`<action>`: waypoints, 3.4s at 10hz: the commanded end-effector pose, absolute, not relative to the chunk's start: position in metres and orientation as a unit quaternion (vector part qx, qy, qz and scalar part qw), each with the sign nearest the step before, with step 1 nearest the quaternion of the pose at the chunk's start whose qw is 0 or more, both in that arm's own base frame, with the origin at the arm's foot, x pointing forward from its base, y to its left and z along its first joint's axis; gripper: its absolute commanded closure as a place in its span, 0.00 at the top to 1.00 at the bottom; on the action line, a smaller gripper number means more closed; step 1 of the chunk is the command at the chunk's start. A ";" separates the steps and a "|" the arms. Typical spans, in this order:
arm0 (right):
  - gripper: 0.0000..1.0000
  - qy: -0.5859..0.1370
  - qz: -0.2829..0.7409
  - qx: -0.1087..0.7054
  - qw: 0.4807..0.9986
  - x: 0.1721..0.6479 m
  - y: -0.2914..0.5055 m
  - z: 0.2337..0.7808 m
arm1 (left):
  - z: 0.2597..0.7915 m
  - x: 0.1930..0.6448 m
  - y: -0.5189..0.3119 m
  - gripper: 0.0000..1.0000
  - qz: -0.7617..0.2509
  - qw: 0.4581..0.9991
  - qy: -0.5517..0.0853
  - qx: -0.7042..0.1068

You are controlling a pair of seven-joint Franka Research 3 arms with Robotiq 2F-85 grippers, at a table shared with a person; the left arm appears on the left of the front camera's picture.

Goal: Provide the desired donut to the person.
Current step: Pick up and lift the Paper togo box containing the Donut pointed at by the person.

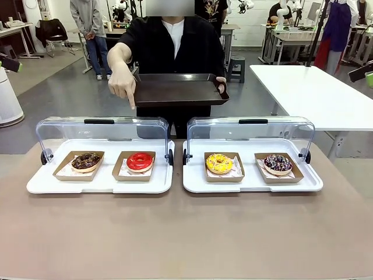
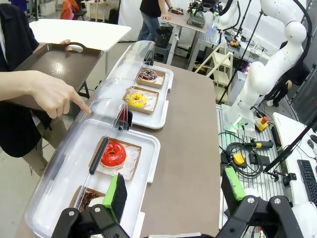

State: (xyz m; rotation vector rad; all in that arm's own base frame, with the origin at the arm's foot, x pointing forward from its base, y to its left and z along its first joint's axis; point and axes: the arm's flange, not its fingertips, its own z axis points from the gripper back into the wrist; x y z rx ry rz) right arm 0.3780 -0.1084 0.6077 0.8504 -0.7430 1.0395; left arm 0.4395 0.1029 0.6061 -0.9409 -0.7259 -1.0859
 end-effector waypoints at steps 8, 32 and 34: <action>1.00 -0.339 0.473 0.387 0.715 0.377 -0.108 0.609 | 0.608 0.440 0.103 1.00 -0.484 0.689 -0.333 -0.426; 1.00 -0.339 0.473 0.387 0.715 0.377 -0.108 0.609 | 0.410 0.459 -0.185 1.00 -0.766 0.639 -0.065 0.001; 1.00 -0.339 0.473 0.387 0.715 0.377 -0.108 0.609 | 0.410 0.459 -0.185 1.00 -0.766 0.639 -0.065 0.001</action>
